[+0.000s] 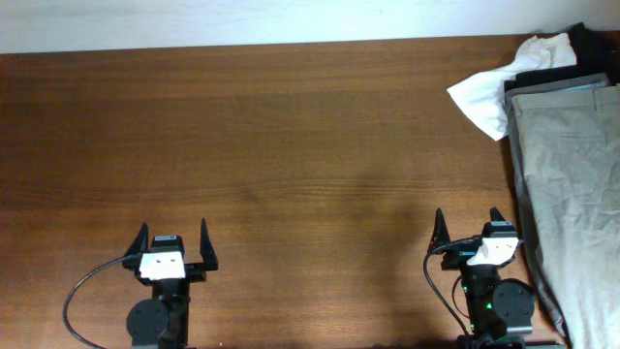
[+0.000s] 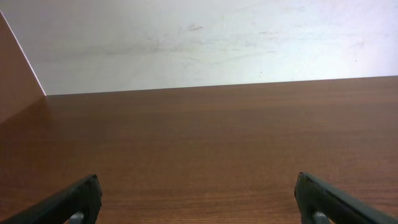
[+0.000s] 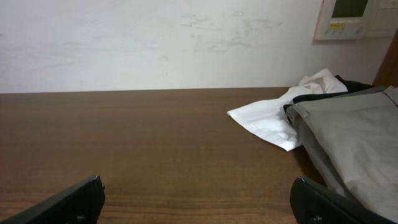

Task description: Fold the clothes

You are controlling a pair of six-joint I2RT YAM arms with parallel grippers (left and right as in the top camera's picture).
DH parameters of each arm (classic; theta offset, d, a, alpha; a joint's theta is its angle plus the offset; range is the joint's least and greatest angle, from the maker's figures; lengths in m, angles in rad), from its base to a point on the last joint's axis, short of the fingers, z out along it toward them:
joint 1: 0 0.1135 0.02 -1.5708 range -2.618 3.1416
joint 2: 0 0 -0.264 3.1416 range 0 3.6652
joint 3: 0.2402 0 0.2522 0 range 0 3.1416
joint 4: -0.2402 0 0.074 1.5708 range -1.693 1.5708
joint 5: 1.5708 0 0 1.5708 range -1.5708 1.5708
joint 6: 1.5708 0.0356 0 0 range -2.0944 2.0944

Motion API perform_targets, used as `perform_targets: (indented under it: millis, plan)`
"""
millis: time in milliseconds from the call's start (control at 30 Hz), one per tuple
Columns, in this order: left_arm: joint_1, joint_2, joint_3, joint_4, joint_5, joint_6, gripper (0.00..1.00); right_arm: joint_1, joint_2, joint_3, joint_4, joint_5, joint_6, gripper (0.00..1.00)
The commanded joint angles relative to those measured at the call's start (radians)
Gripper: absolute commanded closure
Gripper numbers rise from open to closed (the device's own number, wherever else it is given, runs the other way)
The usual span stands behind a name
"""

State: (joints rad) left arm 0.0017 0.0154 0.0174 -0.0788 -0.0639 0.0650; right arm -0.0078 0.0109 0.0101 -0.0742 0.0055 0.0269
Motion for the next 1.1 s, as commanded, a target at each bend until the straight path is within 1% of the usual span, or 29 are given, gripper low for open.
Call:
perform_targets:
  millis: [0, 933, 967, 1000, 1033, 1067]
  plan:
    - [0.006, -0.01, -0.008, 0.003, -0.011, 0.019, 0.01, -0.006, -0.008, -0.005, -0.008, -0.002, 0.003, 0.01]
    - [0.006, -0.01, -0.008, 0.003, -0.011, 0.019, 0.01, -0.006, -0.008, -0.005, 0.008, 0.005, 0.005, 0.01]
    - [0.006, -0.01, -0.008, 0.003, -0.011, 0.019, 0.01, -0.005, -0.008, -0.005, 0.058, -0.022, 0.014, 0.01]
    - [0.006, -0.01, -0.008, 0.003, -0.011, 0.019, 0.01, -0.005, -0.008, -0.005, 0.08, -0.102, 0.057, 0.01]
    - [0.006, -0.01, -0.008, 0.003, -0.011, 0.019, 0.01, -0.005, -0.008, -0.005, 0.077, -0.209, 0.132, 0.01]
    - [0.006, -0.01, -0.008, 0.003, -0.011, 0.019, 0.01, -0.006, -0.008, -0.005, 0.055, -0.399, 0.27, 0.01]
